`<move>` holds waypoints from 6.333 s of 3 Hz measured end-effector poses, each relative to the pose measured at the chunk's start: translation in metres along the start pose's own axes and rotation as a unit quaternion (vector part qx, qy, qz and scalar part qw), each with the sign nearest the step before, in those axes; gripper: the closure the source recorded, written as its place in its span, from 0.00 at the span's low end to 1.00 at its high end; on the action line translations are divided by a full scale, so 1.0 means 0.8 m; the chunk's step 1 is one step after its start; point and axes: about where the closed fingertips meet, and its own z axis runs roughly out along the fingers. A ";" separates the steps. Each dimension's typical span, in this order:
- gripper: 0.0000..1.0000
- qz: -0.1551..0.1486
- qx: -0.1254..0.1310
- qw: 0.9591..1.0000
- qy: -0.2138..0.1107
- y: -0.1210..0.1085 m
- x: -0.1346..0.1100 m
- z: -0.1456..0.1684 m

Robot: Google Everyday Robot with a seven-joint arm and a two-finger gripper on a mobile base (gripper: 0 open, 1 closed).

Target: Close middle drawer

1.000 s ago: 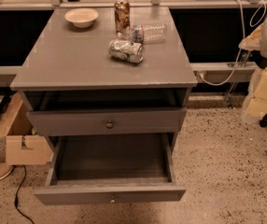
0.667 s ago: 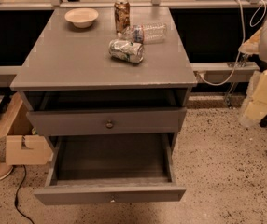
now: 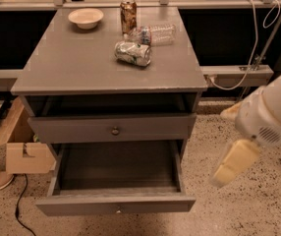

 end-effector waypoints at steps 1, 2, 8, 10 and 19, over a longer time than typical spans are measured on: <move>0.00 0.040 -0.035 0.998 -0.039 0.040 0.013 0.079; 0.00 0.040 -0.035 0.998 -0.039 0.040 0.013 0.079; 0.50 -0.034 -0.165 0.979 -0.119 0.085 0.101 0.395; 0.96 -0.034 -0.165 0.979 -0.119 0.085 0.101 0.396; 1.00 -0.147 0.019 0.979 -0.138 -0.043 0.120 0.585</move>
Offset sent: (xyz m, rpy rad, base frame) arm -0.0170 0.0218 -0.0511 0.0978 0.0468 -0.0340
